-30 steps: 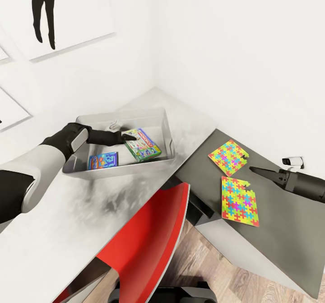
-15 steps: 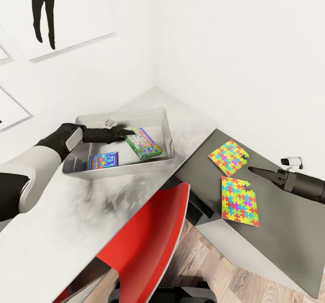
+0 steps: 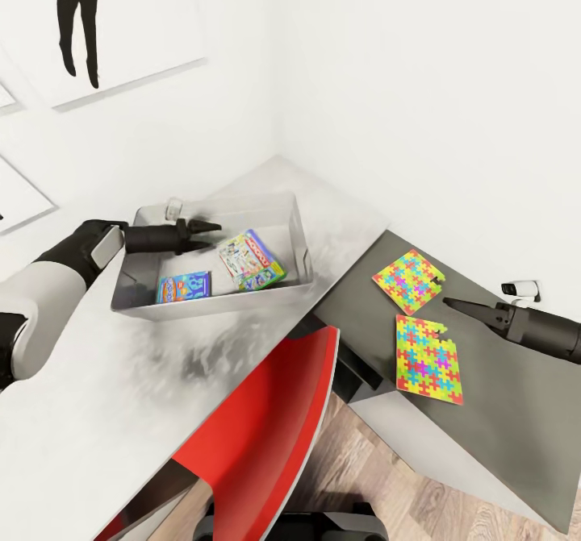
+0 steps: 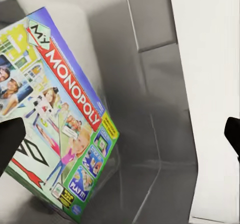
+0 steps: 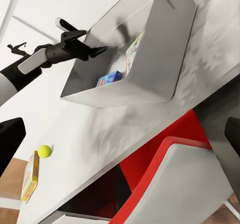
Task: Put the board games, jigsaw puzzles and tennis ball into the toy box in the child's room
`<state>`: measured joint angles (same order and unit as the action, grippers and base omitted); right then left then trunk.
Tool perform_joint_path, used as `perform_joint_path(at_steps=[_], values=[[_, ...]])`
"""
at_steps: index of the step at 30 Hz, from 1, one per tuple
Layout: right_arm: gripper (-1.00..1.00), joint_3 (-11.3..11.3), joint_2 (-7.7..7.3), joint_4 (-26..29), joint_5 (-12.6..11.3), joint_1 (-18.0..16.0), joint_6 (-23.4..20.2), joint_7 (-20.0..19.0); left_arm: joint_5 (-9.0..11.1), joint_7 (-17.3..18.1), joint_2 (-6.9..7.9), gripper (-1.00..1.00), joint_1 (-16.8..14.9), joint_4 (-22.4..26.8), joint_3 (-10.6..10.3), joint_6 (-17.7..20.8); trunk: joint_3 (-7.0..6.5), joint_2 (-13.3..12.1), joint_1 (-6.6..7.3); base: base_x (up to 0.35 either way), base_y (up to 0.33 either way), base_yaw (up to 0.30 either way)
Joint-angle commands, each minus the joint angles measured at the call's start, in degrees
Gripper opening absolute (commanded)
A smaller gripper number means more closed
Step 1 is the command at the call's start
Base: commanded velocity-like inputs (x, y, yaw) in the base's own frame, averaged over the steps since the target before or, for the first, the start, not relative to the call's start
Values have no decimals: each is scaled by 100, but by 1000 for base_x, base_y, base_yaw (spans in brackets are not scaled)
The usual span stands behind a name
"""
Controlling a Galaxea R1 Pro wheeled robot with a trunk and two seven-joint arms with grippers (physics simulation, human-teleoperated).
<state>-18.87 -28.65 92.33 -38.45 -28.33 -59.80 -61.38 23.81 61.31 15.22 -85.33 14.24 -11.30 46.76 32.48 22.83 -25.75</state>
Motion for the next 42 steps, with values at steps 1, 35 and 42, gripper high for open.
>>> perform_joint_path(at_steps=[1, 35, 42], values=[[100, -3, -1, 1, 13, -5, -20, -23, 38, 24, 23, 100, -6, -1, -17, 84, 8, 9, -3, 0, 0, 0], [100, -6, 23, -7, 43, 66, -20, -17, 298, 362, 128, 100, 103, 357, 238, 469, 8, 9, -3, 0, 0, 0], [100, -4, 24, -11, 52, 76, -20, -8, 328, 385, 93, 100, 307, 841, 260, 625, 8, 9, -3, 0, 0, 0]])
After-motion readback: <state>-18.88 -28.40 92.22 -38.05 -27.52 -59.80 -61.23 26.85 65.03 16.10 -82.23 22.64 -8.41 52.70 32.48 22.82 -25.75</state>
